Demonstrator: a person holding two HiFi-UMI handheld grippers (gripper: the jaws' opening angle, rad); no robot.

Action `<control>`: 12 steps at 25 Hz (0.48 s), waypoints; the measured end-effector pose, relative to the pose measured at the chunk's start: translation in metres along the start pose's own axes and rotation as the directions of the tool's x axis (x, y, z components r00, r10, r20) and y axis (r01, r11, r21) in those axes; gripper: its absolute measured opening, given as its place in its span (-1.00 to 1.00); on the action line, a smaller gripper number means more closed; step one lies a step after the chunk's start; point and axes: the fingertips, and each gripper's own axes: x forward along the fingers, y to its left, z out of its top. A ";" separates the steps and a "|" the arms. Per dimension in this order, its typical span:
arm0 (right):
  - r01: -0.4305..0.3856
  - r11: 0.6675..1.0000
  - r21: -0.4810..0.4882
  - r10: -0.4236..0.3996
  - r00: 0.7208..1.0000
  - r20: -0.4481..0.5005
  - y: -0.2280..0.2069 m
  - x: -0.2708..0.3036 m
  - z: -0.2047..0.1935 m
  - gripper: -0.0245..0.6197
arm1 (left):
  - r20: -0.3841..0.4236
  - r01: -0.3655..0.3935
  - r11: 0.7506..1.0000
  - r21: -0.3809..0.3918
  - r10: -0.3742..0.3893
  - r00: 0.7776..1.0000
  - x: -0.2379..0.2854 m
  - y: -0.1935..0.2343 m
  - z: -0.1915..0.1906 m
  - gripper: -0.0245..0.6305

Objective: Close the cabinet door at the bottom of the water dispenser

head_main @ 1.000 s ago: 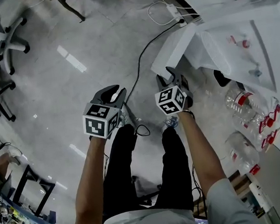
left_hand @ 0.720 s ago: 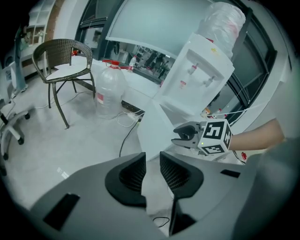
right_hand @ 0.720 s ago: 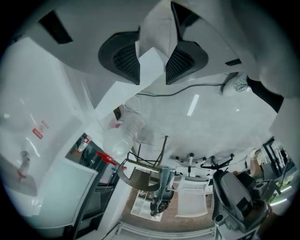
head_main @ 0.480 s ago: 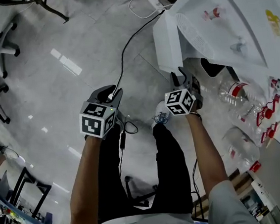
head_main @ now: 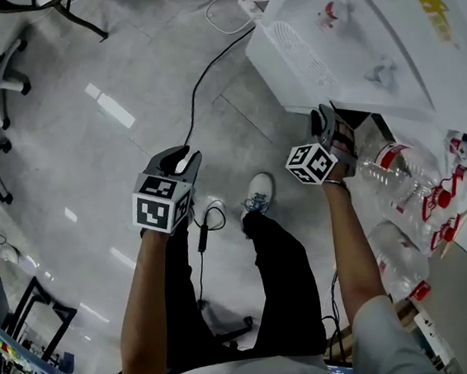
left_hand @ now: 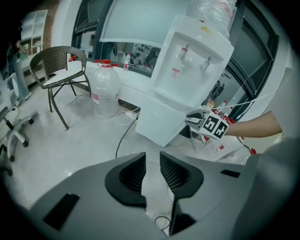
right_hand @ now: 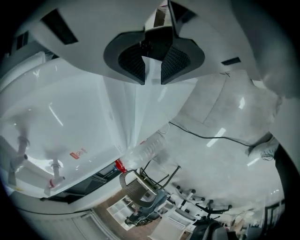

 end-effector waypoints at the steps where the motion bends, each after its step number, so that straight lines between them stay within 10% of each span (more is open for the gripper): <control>1: 0.011 1.000 0.001 -0.011 1.000 -0.006 -0.004 0.002 -0.005 -0.53 | -0.001 -0.001 1.000 -0.003 0.001 1.000 0.001 -0.002 0.000 -0.60; 12: 0.183 0.982 -0.053 -0.185 0.983 -0.022 -0.027 0.002 -0.026 -0.80 | 0.002 -0.033 0.999 -0.038 0.033 0.999 0.006 -0.004 -0.009 -0.60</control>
